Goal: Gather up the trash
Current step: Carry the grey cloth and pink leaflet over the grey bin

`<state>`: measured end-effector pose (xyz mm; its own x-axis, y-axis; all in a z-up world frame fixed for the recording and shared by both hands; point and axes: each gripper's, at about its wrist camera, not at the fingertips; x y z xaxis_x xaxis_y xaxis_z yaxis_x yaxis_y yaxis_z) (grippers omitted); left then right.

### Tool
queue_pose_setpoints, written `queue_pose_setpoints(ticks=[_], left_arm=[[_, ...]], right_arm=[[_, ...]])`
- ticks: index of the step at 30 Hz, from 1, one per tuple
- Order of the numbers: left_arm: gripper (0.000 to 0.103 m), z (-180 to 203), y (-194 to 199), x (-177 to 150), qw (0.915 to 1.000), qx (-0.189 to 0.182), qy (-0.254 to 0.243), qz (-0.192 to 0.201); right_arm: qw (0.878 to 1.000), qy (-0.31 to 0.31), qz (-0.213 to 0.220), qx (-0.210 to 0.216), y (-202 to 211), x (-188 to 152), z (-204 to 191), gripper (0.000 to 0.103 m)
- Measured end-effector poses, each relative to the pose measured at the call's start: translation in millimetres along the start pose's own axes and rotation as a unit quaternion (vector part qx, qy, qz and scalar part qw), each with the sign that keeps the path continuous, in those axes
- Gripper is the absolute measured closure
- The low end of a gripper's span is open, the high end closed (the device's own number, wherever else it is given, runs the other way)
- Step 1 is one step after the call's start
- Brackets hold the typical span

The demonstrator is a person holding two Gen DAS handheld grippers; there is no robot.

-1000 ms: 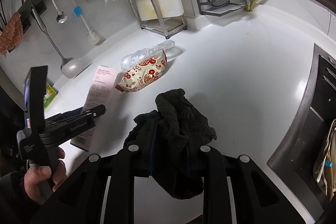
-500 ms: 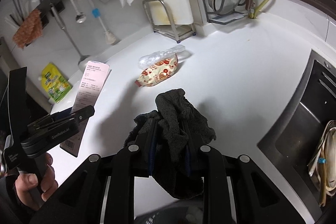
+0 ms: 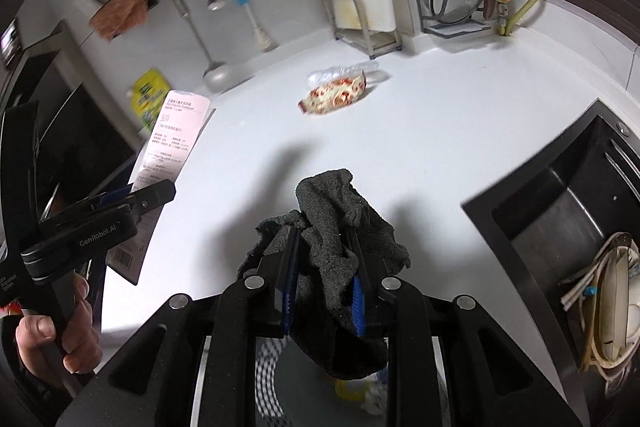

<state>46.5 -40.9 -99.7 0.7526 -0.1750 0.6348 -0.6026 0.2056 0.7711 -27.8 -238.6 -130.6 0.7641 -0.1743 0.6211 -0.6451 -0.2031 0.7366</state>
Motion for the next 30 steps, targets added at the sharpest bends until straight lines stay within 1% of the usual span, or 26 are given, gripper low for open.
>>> queue_pose_setpoints(ticks=[8, 14, 23, 30], left_arm=[[0.053, 29, 31, -49, 0.9999, 0.009, 0.008, -0.011], [0.053, 45, 44, -81, 0.9996, 0.01, 0.009, -0.027], [0.053, 63, 47, -125, 0.9981, 0.014, 0.0, -0.06], [0.053, 72, 41, -147, 0.9961, 0.009, -0.004, -0.088]], right_arm=[[0.999, 0.031, -0.027, 0.02, 26, -40, 10, 0.082], [0.997, 0.048, -0.047, 0.031, 39, -63, 12, 0.082], [0.996, 0.055, -0.062, 0.035, 47, -88, 21, 0.082], [0.994, 0.053, -0.083, 0.037, 39, -105, 26, 0.082]])
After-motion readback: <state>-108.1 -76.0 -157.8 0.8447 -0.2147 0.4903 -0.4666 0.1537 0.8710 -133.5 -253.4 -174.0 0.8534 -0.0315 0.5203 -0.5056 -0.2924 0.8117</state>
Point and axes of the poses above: each gripper's, at about its wrist camera, not at the fingertips, and y roughly against the way its jaws point, z to its right, x to its top, and after that the axes turned 2 degrees about -x, right-handed
